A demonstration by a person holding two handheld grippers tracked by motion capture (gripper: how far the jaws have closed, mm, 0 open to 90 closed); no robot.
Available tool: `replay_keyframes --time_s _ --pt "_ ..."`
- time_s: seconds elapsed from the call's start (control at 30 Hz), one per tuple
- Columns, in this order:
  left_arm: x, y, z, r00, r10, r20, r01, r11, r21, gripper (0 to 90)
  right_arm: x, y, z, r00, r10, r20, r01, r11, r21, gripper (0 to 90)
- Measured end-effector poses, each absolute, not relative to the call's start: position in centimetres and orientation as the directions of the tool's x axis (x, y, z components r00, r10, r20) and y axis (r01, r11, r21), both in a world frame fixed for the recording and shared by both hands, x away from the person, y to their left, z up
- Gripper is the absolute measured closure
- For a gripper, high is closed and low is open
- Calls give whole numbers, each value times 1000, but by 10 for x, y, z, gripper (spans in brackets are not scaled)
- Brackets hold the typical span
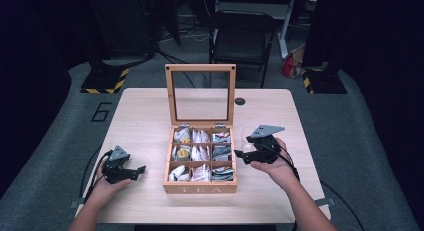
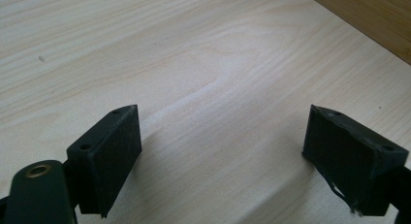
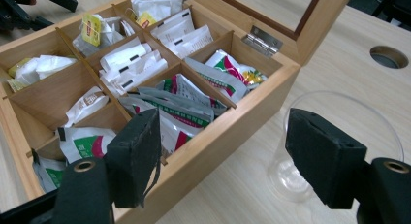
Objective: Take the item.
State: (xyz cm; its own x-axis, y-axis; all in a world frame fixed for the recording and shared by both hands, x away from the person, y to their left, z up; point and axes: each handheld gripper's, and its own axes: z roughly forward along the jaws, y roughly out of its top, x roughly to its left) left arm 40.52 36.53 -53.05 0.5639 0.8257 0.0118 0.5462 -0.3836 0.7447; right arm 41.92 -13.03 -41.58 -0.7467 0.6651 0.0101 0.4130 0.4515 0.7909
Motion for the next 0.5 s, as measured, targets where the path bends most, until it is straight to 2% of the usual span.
replay_keyframes --time_s 0.5 --pt "405 365 -531 564 826 12 546 -383 745 131 428 -108 -399 -773 634 30 402 454 795 216"
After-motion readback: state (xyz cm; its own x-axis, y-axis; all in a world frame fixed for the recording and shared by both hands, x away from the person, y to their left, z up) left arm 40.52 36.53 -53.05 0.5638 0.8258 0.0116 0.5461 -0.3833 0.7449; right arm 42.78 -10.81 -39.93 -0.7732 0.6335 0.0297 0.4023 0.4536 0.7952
